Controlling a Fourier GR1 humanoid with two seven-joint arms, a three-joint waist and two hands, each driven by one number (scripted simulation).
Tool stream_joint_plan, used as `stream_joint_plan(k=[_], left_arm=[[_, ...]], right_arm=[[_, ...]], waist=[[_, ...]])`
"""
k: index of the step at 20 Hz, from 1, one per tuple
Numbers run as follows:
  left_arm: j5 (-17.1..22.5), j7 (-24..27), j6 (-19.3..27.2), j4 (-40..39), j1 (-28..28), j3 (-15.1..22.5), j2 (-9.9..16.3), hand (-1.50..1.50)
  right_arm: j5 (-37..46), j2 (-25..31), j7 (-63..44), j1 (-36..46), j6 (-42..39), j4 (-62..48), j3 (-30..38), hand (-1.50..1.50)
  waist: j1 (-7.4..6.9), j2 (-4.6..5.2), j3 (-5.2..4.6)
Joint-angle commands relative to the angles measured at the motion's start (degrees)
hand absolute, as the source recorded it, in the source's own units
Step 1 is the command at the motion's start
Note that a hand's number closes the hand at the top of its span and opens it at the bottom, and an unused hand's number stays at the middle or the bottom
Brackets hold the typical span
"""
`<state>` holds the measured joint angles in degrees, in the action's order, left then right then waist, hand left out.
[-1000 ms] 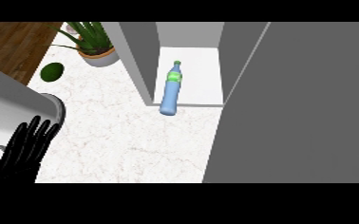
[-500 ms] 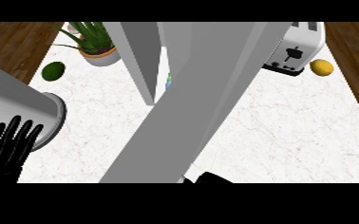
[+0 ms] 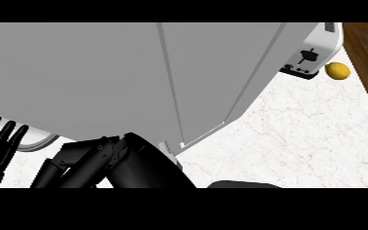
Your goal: Pick up the bottled water, place it into the cabinet and close the cabinet
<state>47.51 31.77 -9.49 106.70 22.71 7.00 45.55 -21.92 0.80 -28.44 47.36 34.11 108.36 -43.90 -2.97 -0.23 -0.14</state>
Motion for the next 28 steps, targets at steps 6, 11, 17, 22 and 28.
stream_joint_plan(k=[6,11,17,22,28], left_arm=[[0.27,-2.53,1.28,3.36,0.73,-3.05,-0.42,-1.50],[1.08,-3.25,-1.02,3.48,3.33,-5.51,-0.75,-1.50],[-0.76,-4.06,-2.36,7.61,8.32,-7.79,-3.06,-1.50],[0.46,-7.77,-1.02,11.27,8.89,-9.75,-2.97,-1.50],[-0.73,-8.26,-2.16,9.35,8.60,-10.06,-4.45,-1.50]], right_arm=[[-17.60,-0.79,5.47,8.93,-12.66,-13.82,2.09,1.50],[-23.51,-0.77,3.62,8.41,-24.54,-20.15,7.35,1.50],[-19.83,2.42,8.16,3.08,-32.80,-24.53,13.92,1.50],[-16.64,2.51,12.36,8.17,-33.61,-34.47,20.12,1.50],[-8.77,3.92,19.57,6.50,-31.42,-40.35,20.85,1.50]], waist=[[0.51,0.72,0.14],[1.51,0.42,0.12],[2.13,0.19,0.14],[1.69,0.27,0.15],[1.87,0.33,0.13]])
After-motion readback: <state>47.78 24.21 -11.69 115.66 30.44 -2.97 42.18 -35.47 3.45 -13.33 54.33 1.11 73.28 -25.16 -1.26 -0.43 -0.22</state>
